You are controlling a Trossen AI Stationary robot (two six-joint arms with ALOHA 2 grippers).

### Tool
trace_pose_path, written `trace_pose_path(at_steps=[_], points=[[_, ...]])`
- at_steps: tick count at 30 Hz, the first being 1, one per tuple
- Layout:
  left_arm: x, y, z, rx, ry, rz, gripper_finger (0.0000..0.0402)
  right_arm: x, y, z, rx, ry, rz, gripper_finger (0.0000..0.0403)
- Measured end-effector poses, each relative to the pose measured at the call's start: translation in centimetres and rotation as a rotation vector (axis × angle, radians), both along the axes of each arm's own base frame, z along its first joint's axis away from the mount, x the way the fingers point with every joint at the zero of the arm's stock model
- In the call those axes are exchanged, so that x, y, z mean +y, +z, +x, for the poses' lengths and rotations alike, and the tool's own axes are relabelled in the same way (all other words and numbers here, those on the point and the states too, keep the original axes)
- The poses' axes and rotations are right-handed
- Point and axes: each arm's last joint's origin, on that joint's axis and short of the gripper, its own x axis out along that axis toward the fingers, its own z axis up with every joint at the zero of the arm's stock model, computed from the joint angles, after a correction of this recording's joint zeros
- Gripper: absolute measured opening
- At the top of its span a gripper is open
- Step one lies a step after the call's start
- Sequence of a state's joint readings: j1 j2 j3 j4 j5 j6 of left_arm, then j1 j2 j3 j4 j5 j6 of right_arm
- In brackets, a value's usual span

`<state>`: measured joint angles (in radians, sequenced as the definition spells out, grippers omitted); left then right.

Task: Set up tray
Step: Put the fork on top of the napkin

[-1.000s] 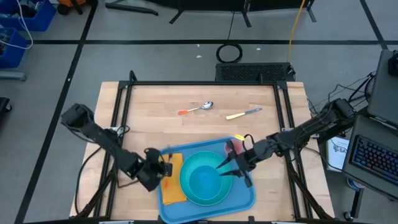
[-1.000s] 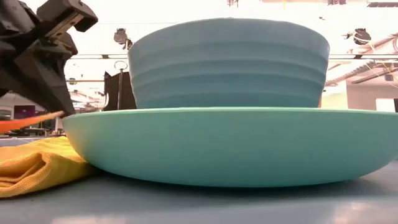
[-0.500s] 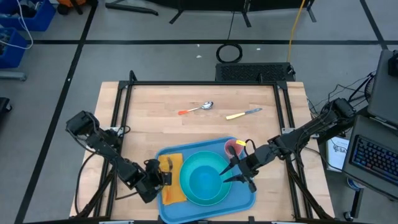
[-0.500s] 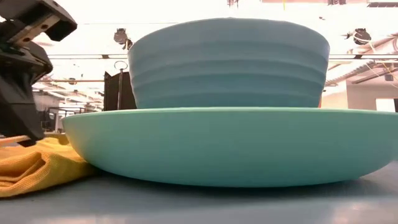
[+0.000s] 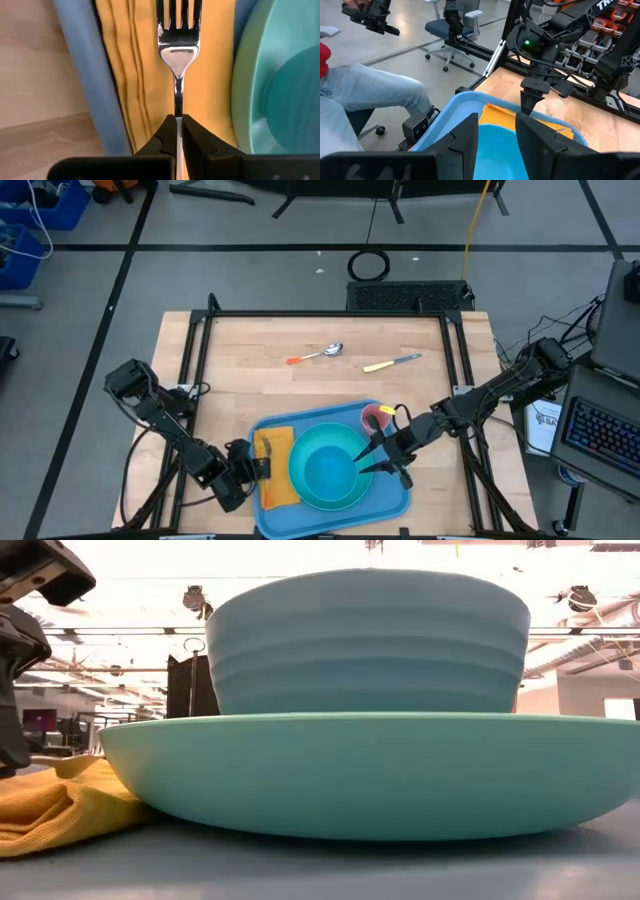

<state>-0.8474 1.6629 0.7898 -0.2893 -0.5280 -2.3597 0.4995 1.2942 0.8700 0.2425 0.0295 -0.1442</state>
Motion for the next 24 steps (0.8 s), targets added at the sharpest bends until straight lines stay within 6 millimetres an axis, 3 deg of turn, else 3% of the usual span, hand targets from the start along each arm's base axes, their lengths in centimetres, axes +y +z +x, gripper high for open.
trace_pose_path(at_steps=[15,24], points=[[0.28,-0.21,-0.36,0.067,0.012,-0.01,0.0009,-0.01,-0.1,-0.02,0.013,-0.002,0.003,0.0123],[0.72,-0.26,0.03,0.094,-0.004,-0.006,0.004,-0.01,-0.1,-0.02,0.013,-0.002,0.003,0.0123]])
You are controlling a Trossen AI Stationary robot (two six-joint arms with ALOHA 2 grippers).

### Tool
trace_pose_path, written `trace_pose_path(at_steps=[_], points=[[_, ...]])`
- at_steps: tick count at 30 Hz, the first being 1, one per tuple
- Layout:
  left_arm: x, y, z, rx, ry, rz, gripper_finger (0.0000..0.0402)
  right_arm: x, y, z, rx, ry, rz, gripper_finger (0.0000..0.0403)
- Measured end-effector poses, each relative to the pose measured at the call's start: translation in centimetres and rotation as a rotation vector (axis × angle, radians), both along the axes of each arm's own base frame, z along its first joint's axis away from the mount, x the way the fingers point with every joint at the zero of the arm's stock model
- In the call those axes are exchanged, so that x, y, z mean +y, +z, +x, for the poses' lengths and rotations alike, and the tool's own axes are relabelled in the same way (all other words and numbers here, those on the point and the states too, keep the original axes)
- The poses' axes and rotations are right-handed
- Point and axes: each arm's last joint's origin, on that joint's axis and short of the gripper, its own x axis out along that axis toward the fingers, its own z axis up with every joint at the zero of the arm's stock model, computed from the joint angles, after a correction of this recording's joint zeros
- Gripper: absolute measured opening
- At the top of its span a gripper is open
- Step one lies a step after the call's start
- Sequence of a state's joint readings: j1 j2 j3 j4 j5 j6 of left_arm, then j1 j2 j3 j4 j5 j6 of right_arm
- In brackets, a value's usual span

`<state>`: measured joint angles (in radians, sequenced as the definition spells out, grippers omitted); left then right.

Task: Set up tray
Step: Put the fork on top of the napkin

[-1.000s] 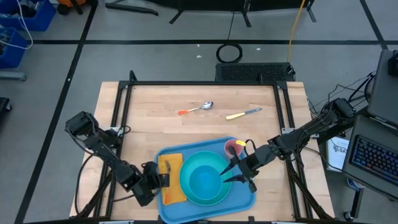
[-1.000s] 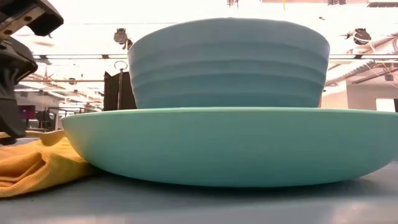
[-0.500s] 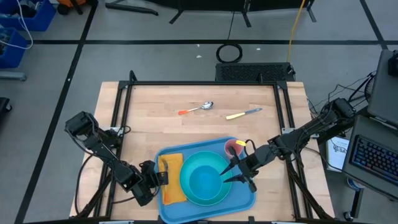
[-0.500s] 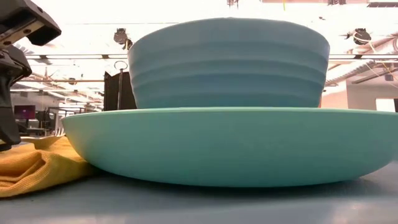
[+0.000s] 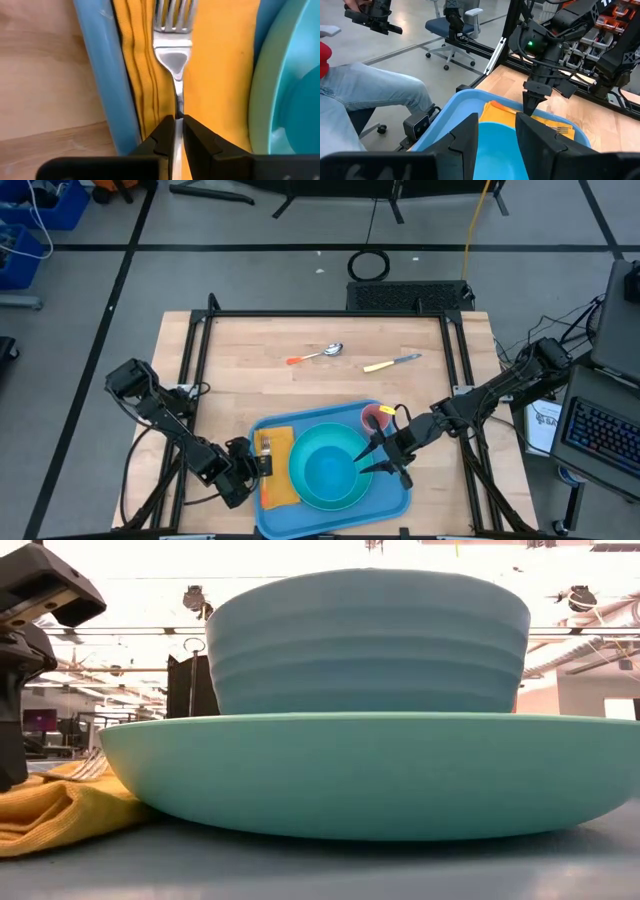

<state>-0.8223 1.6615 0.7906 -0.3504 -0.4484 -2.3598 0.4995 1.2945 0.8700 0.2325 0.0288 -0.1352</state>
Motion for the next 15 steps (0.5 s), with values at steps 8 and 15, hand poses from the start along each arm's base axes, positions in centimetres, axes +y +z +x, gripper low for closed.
trace_pose_path(at_steps=[8,15], points=[[0.0,0.03,0.04,-0.015,-0.001,0.014,0.0044,0.0,0.0,0.0,0.0,0.0,0.0,0.0123],[-0.38,0.09,0.12,-0.008,-0.016,-0.044,0.0046,0.0,0.0,0.0,0.0,0.0,0.0,0.0123]])
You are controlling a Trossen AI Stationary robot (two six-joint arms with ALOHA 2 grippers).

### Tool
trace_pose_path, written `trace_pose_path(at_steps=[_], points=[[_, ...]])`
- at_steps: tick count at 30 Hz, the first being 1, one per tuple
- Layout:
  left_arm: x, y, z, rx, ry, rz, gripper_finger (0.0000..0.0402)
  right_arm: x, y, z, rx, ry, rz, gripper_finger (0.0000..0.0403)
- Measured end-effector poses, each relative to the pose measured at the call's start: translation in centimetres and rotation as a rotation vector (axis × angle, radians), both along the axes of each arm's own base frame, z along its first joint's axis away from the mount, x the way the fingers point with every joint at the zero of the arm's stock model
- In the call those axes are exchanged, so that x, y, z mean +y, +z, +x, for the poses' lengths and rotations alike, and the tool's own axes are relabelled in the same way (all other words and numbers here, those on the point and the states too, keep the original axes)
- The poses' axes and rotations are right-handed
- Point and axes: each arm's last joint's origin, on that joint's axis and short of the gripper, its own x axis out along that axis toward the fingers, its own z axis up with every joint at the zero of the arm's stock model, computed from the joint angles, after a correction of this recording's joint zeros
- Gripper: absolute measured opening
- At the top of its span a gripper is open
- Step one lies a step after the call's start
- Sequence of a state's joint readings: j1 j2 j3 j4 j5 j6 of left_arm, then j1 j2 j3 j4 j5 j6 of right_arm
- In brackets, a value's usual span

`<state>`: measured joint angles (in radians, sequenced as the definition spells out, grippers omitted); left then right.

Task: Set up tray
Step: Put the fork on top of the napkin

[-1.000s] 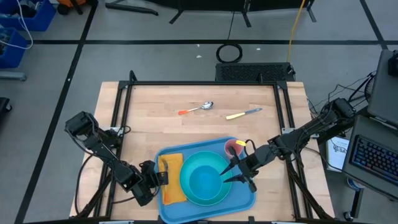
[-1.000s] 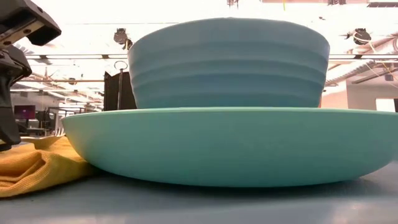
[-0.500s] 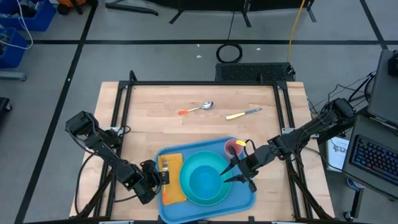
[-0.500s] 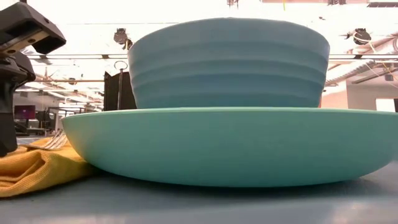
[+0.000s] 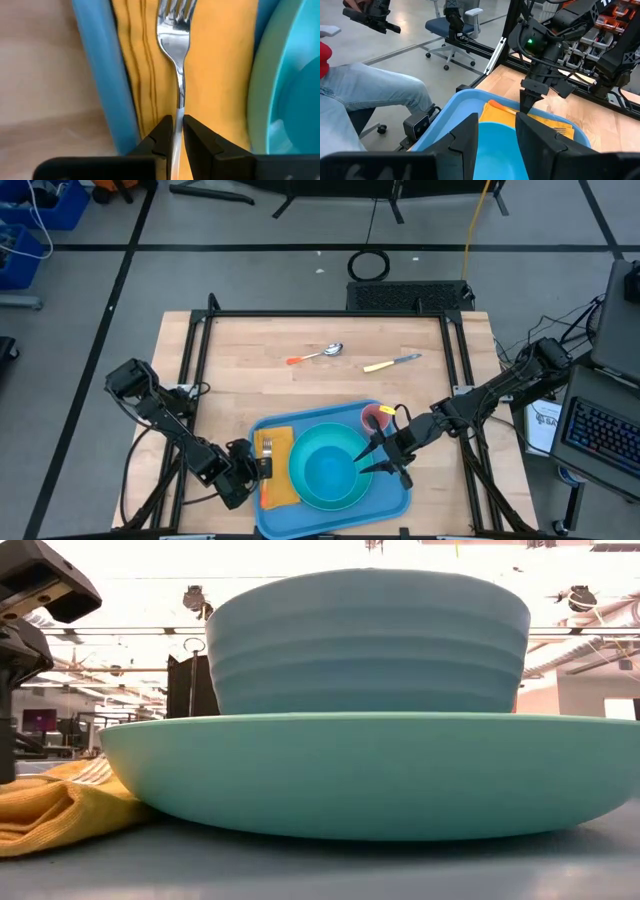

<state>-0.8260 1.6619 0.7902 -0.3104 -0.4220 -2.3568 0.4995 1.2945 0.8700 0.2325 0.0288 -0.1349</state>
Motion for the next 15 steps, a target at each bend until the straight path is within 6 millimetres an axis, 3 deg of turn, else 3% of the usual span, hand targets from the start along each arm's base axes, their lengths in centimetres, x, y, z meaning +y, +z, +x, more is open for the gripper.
trace_pose_path(at_steps=[15], points=[[-0.17,0.02,-0.18,-0.018,0.004,0.01,0.0047,-0.01,-0.06,-0.02,0.006,0.001,-0.003,0.0123]])
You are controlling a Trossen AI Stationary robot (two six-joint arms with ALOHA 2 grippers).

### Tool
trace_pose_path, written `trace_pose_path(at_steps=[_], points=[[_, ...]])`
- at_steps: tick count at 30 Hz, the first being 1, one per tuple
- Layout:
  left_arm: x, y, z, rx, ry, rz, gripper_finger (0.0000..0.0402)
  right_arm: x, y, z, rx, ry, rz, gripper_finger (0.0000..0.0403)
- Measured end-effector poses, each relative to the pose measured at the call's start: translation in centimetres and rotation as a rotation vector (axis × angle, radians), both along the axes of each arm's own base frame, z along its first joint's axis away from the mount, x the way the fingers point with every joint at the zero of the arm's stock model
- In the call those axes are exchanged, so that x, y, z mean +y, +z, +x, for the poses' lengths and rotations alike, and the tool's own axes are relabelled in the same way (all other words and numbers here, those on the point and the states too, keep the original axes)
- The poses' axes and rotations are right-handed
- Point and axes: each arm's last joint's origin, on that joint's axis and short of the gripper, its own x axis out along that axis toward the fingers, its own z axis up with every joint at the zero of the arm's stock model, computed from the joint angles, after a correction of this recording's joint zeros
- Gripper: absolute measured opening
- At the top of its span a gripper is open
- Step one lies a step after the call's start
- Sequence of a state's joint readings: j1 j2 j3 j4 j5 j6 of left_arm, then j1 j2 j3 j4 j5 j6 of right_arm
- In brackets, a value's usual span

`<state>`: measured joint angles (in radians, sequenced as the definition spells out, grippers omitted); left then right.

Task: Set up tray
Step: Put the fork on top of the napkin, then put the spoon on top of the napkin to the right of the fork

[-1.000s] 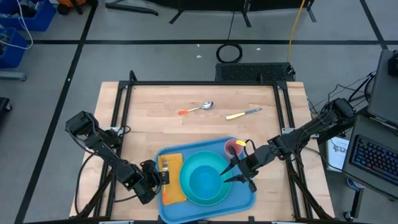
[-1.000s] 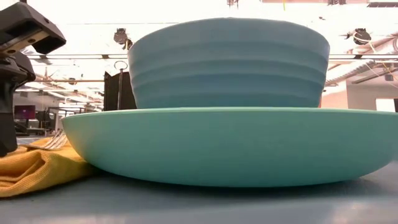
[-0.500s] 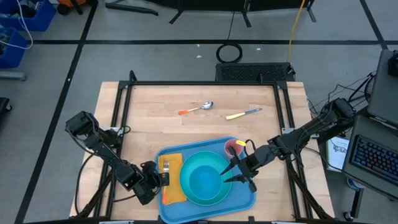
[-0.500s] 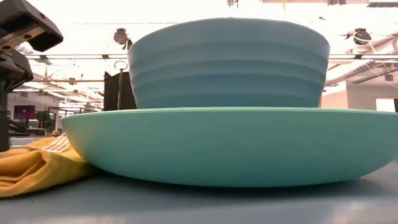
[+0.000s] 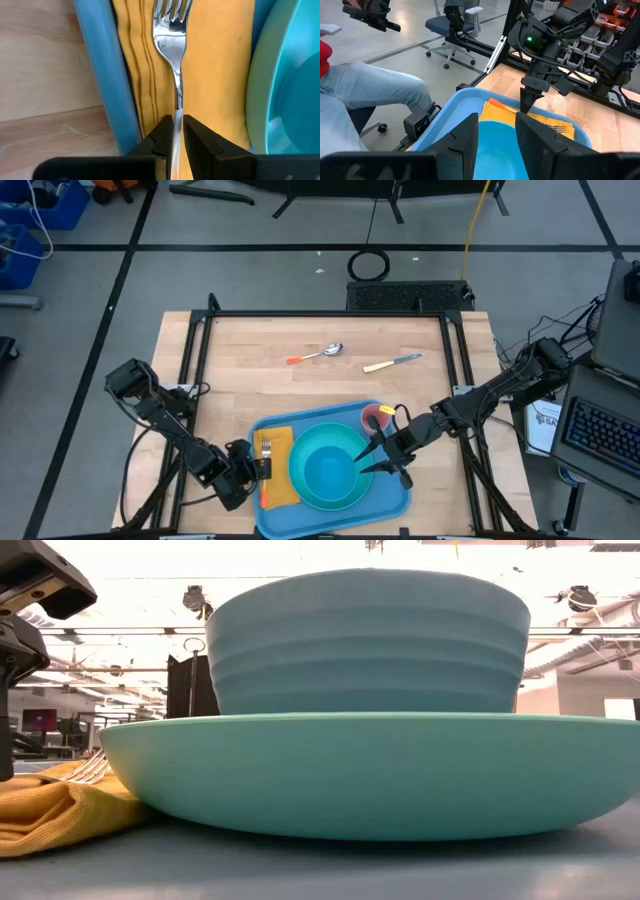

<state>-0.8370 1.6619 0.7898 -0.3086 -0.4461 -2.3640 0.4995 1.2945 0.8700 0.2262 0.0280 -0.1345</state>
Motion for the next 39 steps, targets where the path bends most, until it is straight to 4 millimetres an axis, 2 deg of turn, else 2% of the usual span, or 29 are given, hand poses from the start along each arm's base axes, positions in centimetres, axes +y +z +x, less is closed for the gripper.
trace_pose_path(at_steps=[14,20,23,29,33,36,39], points=[[-0.2,1.1,-0.5,-0.067,-0.004,0.017,0.0047,0.0,-0.1,0.0,0.007,0.003,-0.003,0.0123],[0.2,2.4,-0.6,-0.136,-0.021,0.074,0.0047,0.0,-0.1,0.0,0.012,0.003,-0.005,0.0123],[0.7,3.3,-0.7,-0.213,-0.012,0.166,0.0047,0.0,-0.1,0.0,0.012,0.005,-0.011,0.0123],[3.0,5.5,-0.1,-0.326,-0.01,0.479,0.0047,0.0,-0.2,0.0,0.003,0.01,-0.027,0.0123],[4.8,6.9,0.6,-0.337,-0.025,0.704,0.0047,0.0,-0.1,0.0,-0.014,0.02,-0.058,0.0123],[7.0,7.6,1.3,-0.249,-0.063,0.766,0.0047,0.0,-0.1,0.0,-0.016,0.02,-0.063,0.0123],[9.6,8.4,2.1,-0.131,-0.167,0.733,0.0047,-0.1,-0.2,0.0,-0.022,0.019,-0.078,0.0123]])
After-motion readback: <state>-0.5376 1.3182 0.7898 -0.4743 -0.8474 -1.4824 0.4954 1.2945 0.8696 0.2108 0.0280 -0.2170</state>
